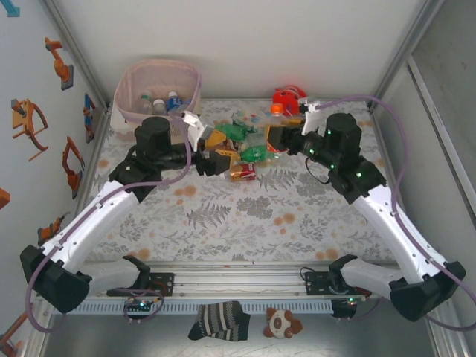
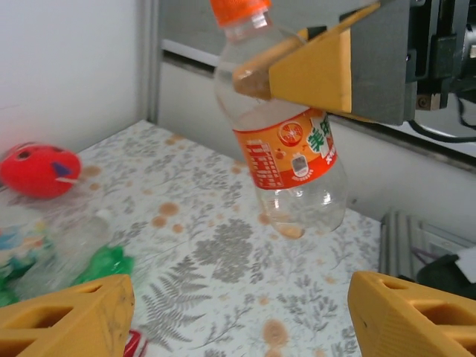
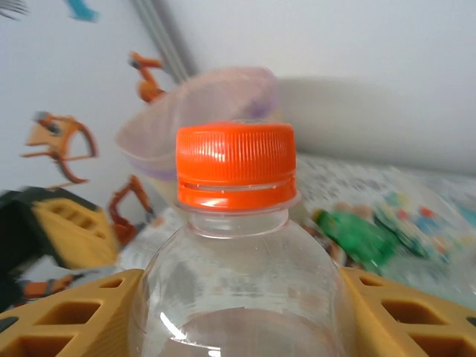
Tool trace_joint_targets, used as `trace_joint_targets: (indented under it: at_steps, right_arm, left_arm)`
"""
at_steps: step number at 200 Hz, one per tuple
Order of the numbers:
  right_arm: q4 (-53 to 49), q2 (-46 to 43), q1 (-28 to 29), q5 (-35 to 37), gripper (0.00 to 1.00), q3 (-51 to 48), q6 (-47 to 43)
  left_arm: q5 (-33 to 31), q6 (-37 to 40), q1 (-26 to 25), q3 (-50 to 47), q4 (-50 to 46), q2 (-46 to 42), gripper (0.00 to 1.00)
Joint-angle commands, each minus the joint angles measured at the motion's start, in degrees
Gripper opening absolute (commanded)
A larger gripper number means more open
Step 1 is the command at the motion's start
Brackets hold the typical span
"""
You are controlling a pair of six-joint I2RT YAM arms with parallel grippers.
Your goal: Put the plastic bottles in the bin
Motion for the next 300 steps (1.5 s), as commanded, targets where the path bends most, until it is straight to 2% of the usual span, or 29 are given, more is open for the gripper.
trace_joint_targets:
  at_steps: [1, 45, 71, 107, 165, 300]
  right_arm:
    - [10.15, -1.83, 0.84, -8.63, 0.53, -1.43, -0.23]
    - [19.09, -3.1, 2.75, -16.69, 0.49, -3.12, -0.13]
    - [23.24, -3.46, 4.17, -20.93, 0.48, -3.33, -0.49]
    - [25.48, -3.68, 6.51, -23.67, 0.47, -2.05, -0.64]
    - [24.55, -4.49, 9.03, -23.13, 0.46, -0.24, -3.01]
    - [23.65, -5.74, 10.59, -19.69, 0.46, 0.5, -4.07]
  left_arm:
    - [3.56, -0.38, -2.42, 2.44, 4.03, 0.57, 0.77]
    - [7.17, -0.12, -6.5, 5.08, 6.07, 1.91, 0.8]
    - [7.19, -0.92, -7.92, 5.85, 8.58, 2.0, 0.82]
    - [7.32, -2.15, -9.02, 7.49, 10.67, 3.03, 0.82]
    - [11.66, -4.7, -10.97, 8.97, 15.13, 3.85, 0.66]
    - [13.78, -3.49, -11.81, 7.33, 14.74, 2.62, 0.49]
